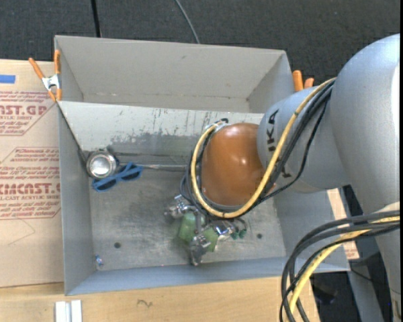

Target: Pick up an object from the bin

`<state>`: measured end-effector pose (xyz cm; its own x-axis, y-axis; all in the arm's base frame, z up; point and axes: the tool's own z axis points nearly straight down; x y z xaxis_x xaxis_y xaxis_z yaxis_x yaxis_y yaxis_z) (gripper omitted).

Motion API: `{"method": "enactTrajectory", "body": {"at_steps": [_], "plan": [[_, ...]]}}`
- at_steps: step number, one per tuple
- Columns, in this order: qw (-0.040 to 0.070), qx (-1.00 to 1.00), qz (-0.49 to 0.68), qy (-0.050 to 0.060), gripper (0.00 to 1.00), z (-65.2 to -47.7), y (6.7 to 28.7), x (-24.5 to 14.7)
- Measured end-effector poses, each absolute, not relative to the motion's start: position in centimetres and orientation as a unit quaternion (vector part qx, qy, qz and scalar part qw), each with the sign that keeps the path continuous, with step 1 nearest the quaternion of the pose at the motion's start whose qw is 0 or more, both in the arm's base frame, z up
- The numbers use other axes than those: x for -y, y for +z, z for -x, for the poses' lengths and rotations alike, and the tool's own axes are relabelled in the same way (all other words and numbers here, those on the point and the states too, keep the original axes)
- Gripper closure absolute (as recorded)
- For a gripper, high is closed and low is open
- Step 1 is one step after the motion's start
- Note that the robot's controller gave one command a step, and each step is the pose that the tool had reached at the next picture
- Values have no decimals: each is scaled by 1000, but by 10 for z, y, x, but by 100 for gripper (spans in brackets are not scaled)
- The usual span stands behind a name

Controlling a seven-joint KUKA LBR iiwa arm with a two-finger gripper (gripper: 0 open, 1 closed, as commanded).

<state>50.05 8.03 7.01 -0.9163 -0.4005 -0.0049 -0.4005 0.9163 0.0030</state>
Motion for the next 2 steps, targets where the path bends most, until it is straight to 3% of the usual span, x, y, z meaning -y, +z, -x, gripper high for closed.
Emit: {"method": "enactTrajectory", "body": {"at_steps": [1, 2], "plan": [[3, -979, 202, 0, 0, -508, 72, -7], [0, -957, 290, 1, 0, -550, 71, 13]]}}
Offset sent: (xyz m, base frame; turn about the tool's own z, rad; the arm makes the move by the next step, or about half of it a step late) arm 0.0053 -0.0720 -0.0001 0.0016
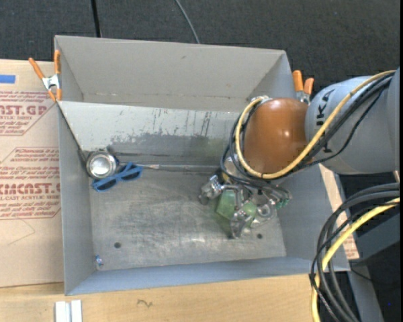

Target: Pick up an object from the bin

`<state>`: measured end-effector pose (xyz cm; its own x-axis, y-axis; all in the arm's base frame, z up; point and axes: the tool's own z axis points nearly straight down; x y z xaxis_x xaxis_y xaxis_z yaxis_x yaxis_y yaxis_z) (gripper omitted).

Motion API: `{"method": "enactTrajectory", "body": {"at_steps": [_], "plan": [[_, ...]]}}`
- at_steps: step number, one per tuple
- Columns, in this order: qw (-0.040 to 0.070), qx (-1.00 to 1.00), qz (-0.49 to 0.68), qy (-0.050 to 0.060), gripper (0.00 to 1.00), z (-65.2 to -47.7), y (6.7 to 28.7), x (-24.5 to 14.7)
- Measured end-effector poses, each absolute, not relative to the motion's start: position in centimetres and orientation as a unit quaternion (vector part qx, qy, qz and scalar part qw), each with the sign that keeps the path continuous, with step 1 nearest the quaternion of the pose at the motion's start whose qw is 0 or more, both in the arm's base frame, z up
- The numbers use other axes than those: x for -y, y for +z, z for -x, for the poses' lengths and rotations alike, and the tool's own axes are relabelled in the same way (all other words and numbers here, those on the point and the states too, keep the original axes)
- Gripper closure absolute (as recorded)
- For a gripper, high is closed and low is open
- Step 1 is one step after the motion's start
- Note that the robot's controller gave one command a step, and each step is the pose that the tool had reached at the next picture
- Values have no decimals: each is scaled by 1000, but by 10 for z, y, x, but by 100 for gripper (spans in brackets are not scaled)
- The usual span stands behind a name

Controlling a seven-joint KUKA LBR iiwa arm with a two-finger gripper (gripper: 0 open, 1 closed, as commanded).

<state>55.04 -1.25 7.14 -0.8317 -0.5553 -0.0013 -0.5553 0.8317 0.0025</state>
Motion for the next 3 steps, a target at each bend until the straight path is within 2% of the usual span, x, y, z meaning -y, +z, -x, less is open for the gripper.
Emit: {"method": "enactTrajectory", "body": {"at_steps": [1, 2, 3], "plan": [[2, -940, 341, 0, 0, -580, 72, 61], [-1, -940, 341, 0, 100, -579, 73, 61], [1, -992, 123, 0, 100, -558, 104, 76]]}}
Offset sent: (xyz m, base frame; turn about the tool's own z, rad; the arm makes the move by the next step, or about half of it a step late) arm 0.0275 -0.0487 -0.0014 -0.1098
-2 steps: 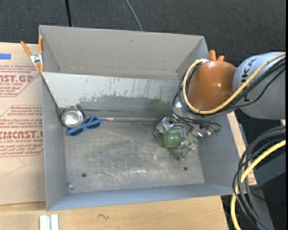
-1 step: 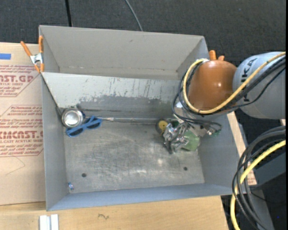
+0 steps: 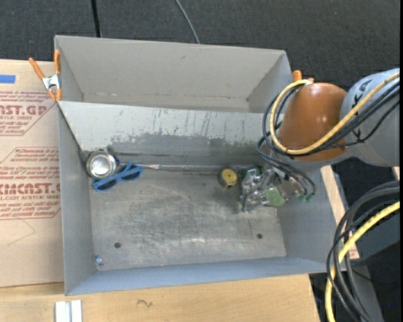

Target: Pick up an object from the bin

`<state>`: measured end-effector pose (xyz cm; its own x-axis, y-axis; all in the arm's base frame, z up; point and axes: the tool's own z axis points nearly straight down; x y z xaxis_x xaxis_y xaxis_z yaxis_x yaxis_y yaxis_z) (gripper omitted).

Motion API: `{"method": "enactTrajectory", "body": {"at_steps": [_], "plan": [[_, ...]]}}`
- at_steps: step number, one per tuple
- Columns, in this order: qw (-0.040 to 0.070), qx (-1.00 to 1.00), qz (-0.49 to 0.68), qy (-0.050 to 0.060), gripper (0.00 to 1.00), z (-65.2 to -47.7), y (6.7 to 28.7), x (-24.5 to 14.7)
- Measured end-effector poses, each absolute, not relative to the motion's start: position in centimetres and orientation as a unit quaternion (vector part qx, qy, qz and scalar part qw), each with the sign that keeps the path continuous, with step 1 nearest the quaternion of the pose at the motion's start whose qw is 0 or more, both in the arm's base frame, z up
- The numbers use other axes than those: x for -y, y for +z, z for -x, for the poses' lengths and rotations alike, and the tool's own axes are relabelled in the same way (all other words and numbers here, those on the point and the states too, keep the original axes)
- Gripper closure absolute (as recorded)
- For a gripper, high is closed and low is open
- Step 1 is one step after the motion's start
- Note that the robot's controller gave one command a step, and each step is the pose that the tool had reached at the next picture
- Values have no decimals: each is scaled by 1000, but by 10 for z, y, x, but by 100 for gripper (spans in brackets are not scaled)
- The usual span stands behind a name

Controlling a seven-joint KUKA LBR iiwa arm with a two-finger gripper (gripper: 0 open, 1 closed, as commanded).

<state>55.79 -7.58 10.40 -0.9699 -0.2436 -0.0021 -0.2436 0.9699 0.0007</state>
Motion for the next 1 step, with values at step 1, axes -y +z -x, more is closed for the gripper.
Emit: {"method": "enactTrajectory", "body": {"at_steps": [1], "plan": [[1, -992, 123, 1, 0, -558, 103, 76]]}}
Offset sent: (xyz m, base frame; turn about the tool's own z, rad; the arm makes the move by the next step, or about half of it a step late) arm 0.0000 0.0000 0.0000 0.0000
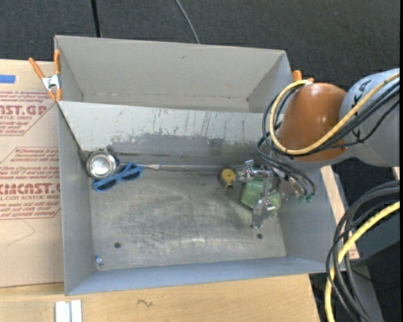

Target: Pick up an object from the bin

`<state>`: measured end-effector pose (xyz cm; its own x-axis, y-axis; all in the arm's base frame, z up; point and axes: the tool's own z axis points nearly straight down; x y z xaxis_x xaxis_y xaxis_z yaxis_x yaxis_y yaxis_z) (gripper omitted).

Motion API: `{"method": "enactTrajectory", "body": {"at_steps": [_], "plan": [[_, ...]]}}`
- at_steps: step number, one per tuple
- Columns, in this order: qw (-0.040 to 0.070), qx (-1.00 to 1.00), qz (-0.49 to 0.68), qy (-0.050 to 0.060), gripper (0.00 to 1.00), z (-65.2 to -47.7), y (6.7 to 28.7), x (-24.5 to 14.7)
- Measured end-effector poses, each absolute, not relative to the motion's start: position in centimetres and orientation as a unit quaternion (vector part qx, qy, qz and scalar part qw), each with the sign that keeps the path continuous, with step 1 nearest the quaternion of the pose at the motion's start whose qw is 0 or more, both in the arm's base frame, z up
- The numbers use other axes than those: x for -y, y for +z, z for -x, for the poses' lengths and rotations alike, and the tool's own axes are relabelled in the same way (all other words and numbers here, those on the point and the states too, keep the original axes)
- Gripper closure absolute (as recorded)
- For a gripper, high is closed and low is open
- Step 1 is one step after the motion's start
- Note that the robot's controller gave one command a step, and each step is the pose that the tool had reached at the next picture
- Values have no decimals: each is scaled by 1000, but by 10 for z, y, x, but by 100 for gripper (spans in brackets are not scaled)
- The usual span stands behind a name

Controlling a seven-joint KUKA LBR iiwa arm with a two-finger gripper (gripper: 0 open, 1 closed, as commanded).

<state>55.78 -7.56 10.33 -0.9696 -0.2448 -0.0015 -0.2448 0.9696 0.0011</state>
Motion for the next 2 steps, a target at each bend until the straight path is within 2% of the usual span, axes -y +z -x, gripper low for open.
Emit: {"method": "enactTrajectory", "body": {"at_steps": [1, 2], "plan": [[3, -999, 54, 0, 0, -586, 138, 98], [3, -1000, 14, 1, 0, -595, 89, 111]]}}
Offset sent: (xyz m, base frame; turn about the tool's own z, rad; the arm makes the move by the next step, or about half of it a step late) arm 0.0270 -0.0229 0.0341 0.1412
